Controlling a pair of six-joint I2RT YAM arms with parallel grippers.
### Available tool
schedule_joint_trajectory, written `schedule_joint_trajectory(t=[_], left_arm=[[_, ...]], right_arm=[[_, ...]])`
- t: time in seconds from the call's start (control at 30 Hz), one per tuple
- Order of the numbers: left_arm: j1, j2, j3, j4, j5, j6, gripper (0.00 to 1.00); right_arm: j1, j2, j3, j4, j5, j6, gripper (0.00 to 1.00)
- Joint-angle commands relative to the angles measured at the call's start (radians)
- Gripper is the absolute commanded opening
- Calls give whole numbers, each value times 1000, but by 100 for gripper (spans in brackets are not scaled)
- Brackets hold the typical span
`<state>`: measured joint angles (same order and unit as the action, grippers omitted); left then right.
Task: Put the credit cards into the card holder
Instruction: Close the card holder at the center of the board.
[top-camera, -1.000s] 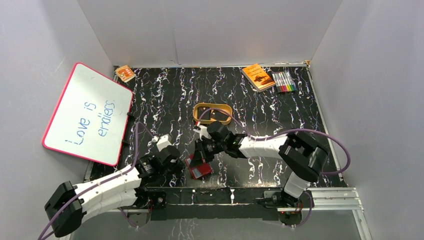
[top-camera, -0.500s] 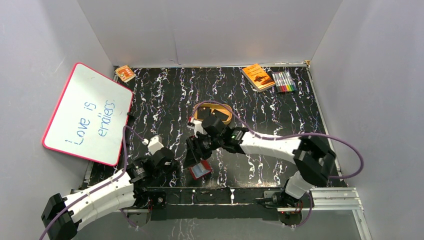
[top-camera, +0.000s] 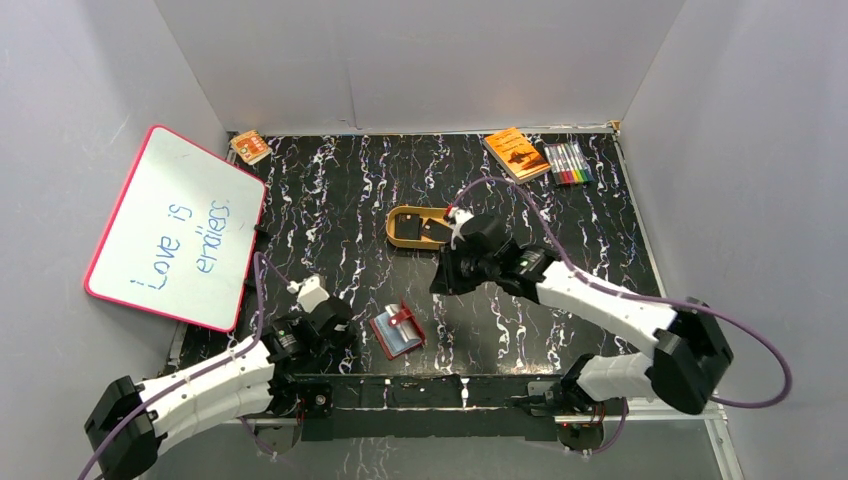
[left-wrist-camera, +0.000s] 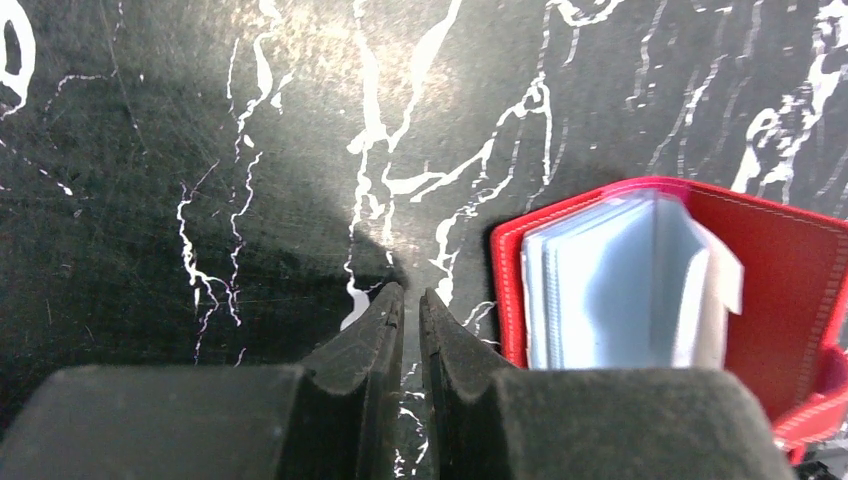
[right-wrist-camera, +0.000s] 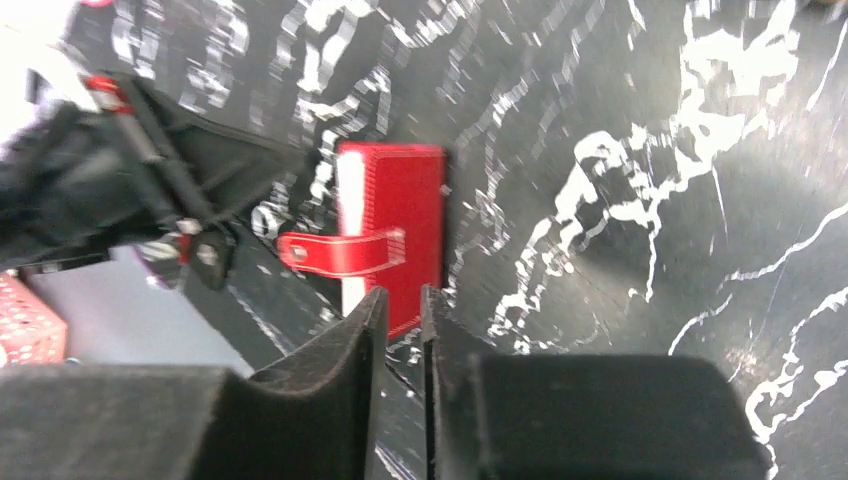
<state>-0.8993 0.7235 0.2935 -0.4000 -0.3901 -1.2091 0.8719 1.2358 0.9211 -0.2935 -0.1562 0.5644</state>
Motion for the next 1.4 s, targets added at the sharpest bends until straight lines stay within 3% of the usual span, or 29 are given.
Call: schedule_joint_trajectory(t=[0.0, 0.33, 0.5, 0.6, 0.73, 0.97, 1.07, 1.23, 1.37], left_arm=[[3, 61, -10, 31, -6, -19, 11], [5, 207, -56, 272, 160, 58, 2], [4, 386, -18, 393, 247, 126, 0], [5, 509, 44, 516, 298, 162, 0], [5, 485, 63, 432, 218, 145, 0], [6, 185, 69, 128, 36, 113, 1], [6, 118, 87, 102, 26, 129, 11], [5, 113, 102, 251, 152, 228, 50], [5, 234, 147, 345, 268, 285, 63]], right_arm=[[6, 126, -50, 36, -23, 5, 22], [70, 329, -1, 161, -121, 33, 15], [105, 312, -65, 200, -122, 76, 14], [121, 205, -199, 255, -84, 155, 13], [120, 221, -228, 284, -79, 174, 13], [120, 284, -224, 337, -71, 215, 20], [120, 287, -226, 335, -64, 219, 22], [120, 295, -219, 318, -48, 221, 24], [120, 299, -216, 314, -43, 214, 25]])
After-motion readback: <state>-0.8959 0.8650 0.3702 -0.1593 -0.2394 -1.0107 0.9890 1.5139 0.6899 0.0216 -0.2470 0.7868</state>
